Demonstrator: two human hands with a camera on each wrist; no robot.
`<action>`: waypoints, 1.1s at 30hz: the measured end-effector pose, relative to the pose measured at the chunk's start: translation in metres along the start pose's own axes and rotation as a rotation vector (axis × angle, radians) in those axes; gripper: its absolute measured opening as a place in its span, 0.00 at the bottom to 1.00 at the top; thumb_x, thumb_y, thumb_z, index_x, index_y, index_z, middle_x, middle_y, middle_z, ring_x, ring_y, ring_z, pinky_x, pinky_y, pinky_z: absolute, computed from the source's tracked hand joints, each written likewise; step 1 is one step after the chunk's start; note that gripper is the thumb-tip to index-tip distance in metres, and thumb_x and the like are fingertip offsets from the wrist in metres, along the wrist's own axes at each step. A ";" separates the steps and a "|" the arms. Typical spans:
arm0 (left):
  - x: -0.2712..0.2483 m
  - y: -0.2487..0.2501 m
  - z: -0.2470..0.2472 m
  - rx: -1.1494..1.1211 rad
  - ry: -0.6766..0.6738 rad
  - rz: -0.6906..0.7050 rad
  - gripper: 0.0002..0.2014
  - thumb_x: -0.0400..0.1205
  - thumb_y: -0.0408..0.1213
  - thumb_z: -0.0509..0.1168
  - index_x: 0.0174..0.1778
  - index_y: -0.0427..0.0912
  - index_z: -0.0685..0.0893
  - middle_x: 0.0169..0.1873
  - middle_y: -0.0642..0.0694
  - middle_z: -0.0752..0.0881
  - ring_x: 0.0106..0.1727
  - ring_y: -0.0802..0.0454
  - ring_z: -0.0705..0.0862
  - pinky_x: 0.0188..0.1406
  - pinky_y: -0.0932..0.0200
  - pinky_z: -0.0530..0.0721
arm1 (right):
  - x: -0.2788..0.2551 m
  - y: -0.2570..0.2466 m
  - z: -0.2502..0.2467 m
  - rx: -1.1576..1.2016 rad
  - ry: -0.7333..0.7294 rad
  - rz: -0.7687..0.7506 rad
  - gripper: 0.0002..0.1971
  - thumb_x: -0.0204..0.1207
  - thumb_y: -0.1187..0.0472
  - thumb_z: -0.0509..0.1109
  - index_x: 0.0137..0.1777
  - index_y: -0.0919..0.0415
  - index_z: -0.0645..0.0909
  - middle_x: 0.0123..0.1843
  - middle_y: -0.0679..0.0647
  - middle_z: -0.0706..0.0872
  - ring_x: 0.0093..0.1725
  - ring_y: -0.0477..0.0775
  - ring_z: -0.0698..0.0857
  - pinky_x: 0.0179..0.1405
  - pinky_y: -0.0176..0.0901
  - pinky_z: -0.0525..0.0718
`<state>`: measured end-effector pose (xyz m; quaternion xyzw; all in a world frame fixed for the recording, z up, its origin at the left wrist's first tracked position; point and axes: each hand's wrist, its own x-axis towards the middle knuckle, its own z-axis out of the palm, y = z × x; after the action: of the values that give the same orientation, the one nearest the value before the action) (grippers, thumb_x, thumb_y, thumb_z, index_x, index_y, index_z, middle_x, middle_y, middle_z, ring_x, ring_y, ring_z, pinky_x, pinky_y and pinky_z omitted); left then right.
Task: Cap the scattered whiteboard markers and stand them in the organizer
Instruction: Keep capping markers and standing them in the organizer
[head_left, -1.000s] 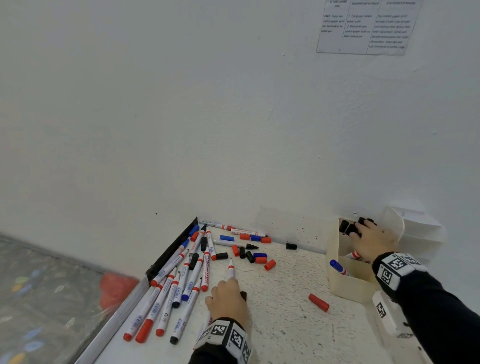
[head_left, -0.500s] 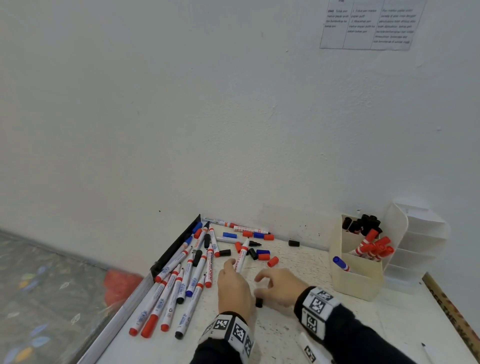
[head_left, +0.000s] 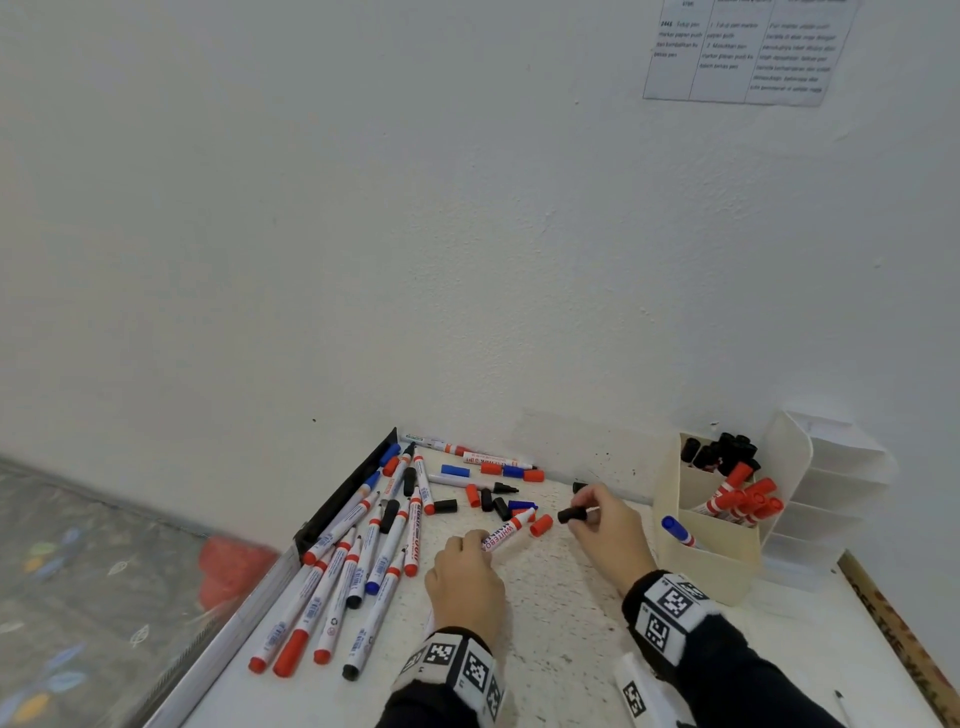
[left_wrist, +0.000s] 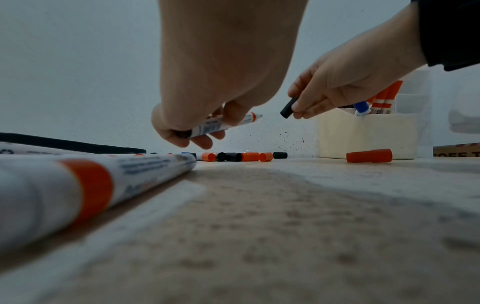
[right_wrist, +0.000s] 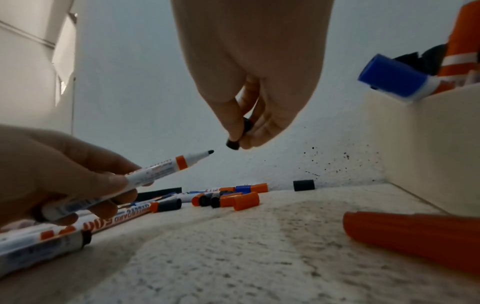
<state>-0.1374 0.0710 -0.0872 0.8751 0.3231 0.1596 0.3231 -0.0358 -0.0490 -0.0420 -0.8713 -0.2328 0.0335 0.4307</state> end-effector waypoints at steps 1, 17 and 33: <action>0.001 0.000 0.001 -0.010 -0.011 0.024 0.17 0.86 0.38 0.53 0.72 0.52 0.70 0.63 0.52 0.77 0.64 0.55 0.74 0.67 0.58 0.70 | 0.000 0.001 0.000 0.043 0.003 0.008 0.11 0.75 0.71 0.67 0.45 0.53 0.75 0.48 0.54 0.83 0.43 0.45 0.81 0.36 0.26 0.73; 0.002 0.000 0.009 -0.042 -0.066 0.130 0.17 0.87 0.41 0.52 0.72 0.54 0.72 0.61 0.53 0.79 0.62 0.54 0.74 0.66 0.57 0.72 | 0.000 0.013 -0.003 0.089 -0.024 0.021 0.15 0.79 0.73 0.60 0.47 0.48 0.77 0.50 0.55 0.85 0.51 0.56 0.86 0.57 0.52 0.85; -0.010 0.008 -0.002 -0.414 -0.195 0.231 0.09 0.81 0.39 0.65 0.55 0.53 0.83 0.35 0.58 0.81 0.34 0.64 0.77 0.32 0.75 0.74 | 0.001 0.006 -0.004 0.093 -0.050 0.143 0.22 0.82 0.47 0.56 0.28 0.56 0.68 0.24 0.50 0.65 0.24 0.48 0.64 0.27 0.39 0.63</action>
<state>-0.1417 0.0604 -0.0809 0.8326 0.1486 0.1729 0.5047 -0.0317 -0.0551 -0.0437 -0.8636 -0.1790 0.0964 0.4614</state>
